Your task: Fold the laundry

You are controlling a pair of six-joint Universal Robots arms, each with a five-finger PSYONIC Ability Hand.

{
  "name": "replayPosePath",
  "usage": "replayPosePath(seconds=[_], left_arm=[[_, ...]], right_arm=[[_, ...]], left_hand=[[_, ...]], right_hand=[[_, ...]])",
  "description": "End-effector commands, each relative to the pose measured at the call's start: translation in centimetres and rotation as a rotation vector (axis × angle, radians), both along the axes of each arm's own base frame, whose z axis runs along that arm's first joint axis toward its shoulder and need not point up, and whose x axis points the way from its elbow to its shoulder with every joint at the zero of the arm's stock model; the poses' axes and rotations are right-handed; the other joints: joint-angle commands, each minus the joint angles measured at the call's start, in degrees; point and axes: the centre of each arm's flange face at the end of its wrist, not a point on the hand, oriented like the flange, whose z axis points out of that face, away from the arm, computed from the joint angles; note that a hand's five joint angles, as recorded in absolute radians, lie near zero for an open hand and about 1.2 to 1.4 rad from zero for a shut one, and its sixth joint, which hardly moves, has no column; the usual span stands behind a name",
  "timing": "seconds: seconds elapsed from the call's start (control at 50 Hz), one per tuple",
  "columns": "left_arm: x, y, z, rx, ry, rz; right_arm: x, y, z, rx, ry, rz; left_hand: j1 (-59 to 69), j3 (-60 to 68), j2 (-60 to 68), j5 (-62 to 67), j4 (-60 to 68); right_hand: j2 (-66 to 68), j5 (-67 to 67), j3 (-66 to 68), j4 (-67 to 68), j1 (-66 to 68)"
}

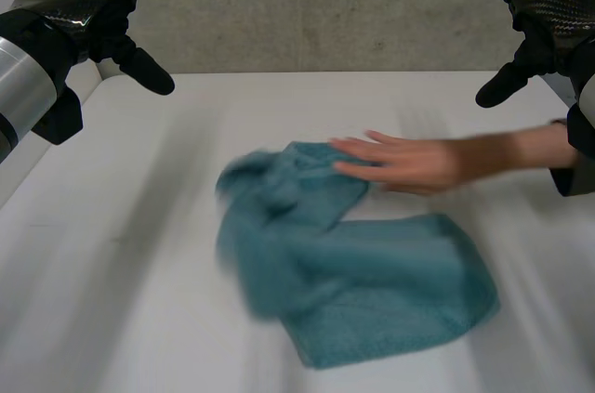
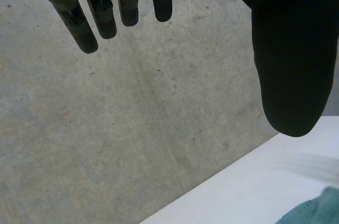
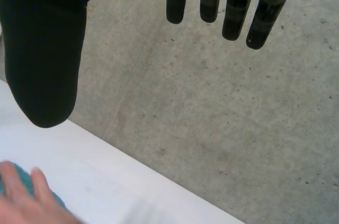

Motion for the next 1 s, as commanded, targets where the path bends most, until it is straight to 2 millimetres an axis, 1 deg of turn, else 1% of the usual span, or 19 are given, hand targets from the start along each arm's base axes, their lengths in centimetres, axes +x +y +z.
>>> replayPosePath(seconds=[0.02,0.28,0.44,0.48,0.52,0.56,0.58,0.6,0.62,0.64,0.68,0.72,0.76,0.86,0.88,0.9,0.92,0.96,1.0], left_arm=[[-0.1,-0.1,-0.1,0.003,-0.001,0.0],[-0.3,-0.6,-1.0,0.022,-0.01,-0.003],[-1.0,-2.6,-3.7,0.068,-0.043,-0.004],[-1.3,-3.5,-5.4,0.091,-0.105,-0.004],[-1.4,-3.8,-6.3,0.094,-0.149,-0.001],[-1.6,-4.2,-7.6,0.094,-0.228,-0.004],[-1.7,-4.3,-8.1,0.093,-0.256,-0.006],[-1.7,-4.3,-8.1,0.093,-0.256,-0.006],[-1.9,-4.4,-9.2,0.085,-0.331,-0.012],[-2.0,-4.5,-9.6,0.082,-0.354,-0.015],[-2.0,-4.7,-10.4,0.086,-0.395,-0.017],[-2.1,-4.8,-11.6,0.1,-0.436,-0.024],[-2.1,-4.8,-12.3,0.115,-0.453,-0.029],[-1.9,-4.4,-14.2,0.17,-0.482,-0.04],[-1.9,-4.1,-14.8,0.189,-0.488,-0.044],[-1.9,-4.1,-14.8,0.189,-0.488,-0.044],[-1.6,-3.5,-15.8,0.219,-0.497,-0.05],[-1.5,-3.4,-16.2,0.229,-0.5,-0.051],[-1.5,-3.2,-16.4,0.234,-0.501,-0.052]], right_arm=[[0.0,0.0,-0.1,0.003,0.001,0.002],[0.6,0.2,-0.5,0.004,0.041,0.062],[1.6,0.2,-2.4,0.049,0.146,0.112],[2.0,0.5,-3.2,0.079,0.199,0.131],[2.1,0.6,-3.5,0.097,0.221,0.138],[2.3,0.9,-4.8,0.158,0.288,0.158],[2.3,0.9,-4.8,0.158,0.288,0.158],[2.4,1.0,-6.1,0.215,0.334,0.175],[2.6,1.1,-7.4,0.273,0.369,0.195],[2.6,1.1,-7.4,0.274,0.369,0.195],[3.0,1.2,-9.6,0.367,0.401,0.227],[3.1,1.3,-10.1,0.384,0.404,0.237],[3.0,1.1,-11.6,0.43,0.406,0.253],[3.2,0.9,-14.2,0.466,0.391,0.273],[3.3,0.6,-15.3,0.469,0.387,0.272],[3.3,0.6,-15.3,0.469,0.387,0.272],[3.3,0.5,-15.9,0.468,0.386,0.27],[3.5,0.1,-17.6,0.455,0.382,0.268],[3.6,-0.3,-18.2,0.432,0.376,0.262]], left_hand=[[-1.58,-2.08,-1.66,-2.71,-1.6],[-1.53,-2.03,-1.62,-2.66,-1.55],[-0.19,-0.69,-0.27,-1.32,-0.21],[-0.18,-0.68,-0.27,-1.32,-0.2],[-0.19,-0.68,-0.27,-1.32,-0.2],[-0.19,-0.68,-0.27,-1.32,-0.2],[-0.35,-0.85,-0.44,-1.48,-0.37],[-0.35,-0.85,-0.44,-1.49,-0.37],[-0.52,-1.02,-0.61,-1.65,-0.54],[-0.52,-1.02,-0.61,-1.65,-0.54],[-0.35,-0.85,-0.44,-1.49,-0.37],[-0.35,-0.85,-0.44,-1.49,-0.37],[-0.19,-0.68,-0.27,-1.32,-0.2],[0.15,-0.35,0.06,-0.98,0.13],[0.15,-0.35,0.06,-0.98,0.13],[0.15,-0.35,0.06,-0.98,0.13],[-0.02,-0.51,-0.1,-1.15,-0.03],[-0.18,-0.68,-0.27,-1.32,-0.2],[-0.19,-0.68,-0.27,-1.32,-0.2]], right_hand=[[-2.74,-3.28,-2.47,-3.39,-1.96],[-2.74,-3.28,-2.47,-3.39,-1.96],[-2.74,-3.28,-2.47,-3.39,-1.96],[-2.33,-2.87,-2.07,-2.98,-1.56],[-0.48,-1.03,-0.22,-1.14,0.29],[1.05,0.51,1.31,0.39,1.82],[1.05,0.51,1.31,0.39,1.82],[1.05,0.51,1.31,0.39,1.82],[1.22,0.67,1.48,0.56,1.99],[1.22,0.67,1.48,0.56,1.99],[1.89,1.34,2.15,1.23,2.66],[3.07,2.53,3.33,2.41,3.84],[7.09,6.55,7.35,6.44,7.87],[11.47,10.92,11.73,10.81,12.24],[13.48,12.93,13.74,12.82,14.25],[13.5,12.95,13.76,12.84,14.27],[14.83,14.29,15.09,14.17,15.6],[20.7,20.16,20.97,20.05,21.48],[24.57,24.03,24.84,23.92,25.35]])
